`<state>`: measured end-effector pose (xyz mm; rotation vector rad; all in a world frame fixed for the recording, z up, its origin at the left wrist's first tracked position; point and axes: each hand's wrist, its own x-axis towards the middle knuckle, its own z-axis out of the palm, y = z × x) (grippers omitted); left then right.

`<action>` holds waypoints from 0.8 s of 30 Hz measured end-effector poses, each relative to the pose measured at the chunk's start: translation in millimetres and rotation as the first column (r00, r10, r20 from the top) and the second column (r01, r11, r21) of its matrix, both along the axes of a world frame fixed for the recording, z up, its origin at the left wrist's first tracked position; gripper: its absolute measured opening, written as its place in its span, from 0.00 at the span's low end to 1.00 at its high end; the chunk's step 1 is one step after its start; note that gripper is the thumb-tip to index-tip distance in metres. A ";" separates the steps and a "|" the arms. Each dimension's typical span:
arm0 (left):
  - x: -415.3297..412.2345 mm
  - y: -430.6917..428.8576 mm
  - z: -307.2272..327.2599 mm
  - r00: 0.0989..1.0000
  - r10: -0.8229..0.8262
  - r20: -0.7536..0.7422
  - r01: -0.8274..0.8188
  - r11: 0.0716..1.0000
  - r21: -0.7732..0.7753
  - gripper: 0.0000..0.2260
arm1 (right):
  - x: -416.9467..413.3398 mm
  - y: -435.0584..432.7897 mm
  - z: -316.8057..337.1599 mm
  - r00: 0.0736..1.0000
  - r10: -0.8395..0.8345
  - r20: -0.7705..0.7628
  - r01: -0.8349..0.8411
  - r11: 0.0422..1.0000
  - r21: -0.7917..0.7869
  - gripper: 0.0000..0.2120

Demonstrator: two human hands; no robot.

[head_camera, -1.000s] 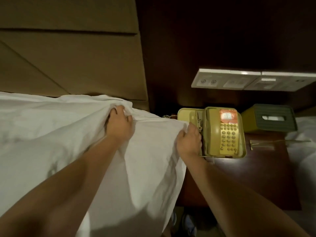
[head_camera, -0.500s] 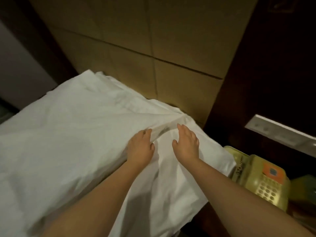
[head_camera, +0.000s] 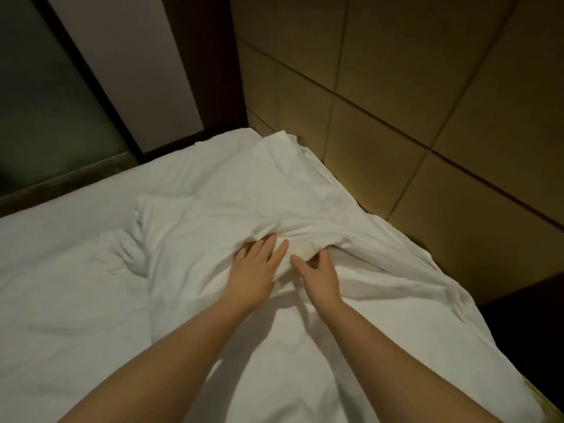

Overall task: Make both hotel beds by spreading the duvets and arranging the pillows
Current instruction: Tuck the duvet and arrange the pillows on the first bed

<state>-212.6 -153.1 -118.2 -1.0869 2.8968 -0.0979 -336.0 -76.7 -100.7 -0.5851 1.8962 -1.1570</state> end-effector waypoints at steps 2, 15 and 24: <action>-14.9 -22.0 5.0 0.998 -0.023 -0.055 0.019 0.998 -0.065 0.32 | -9.2 -30.8 10.6 0.995 -0.095 -0.026 0.095 0.995 -0.012 0.21; 24.1 -19.7 35.8 0.969 0.195 0.155 -0.163 0.967 -0.194 0.33 | -26.7 -74.3 65.2 0.936 -0.345 -0.065 0.330 0.928 -0.176 0.06; 66.4 -77.4 165.3 0.780 0.614 0.125 -0.571 0.779 -0.260 0.13 | 51.0 -17.7 65.7 0.767 0.182 -0.615 -0.409 0.878 -0.249 0.25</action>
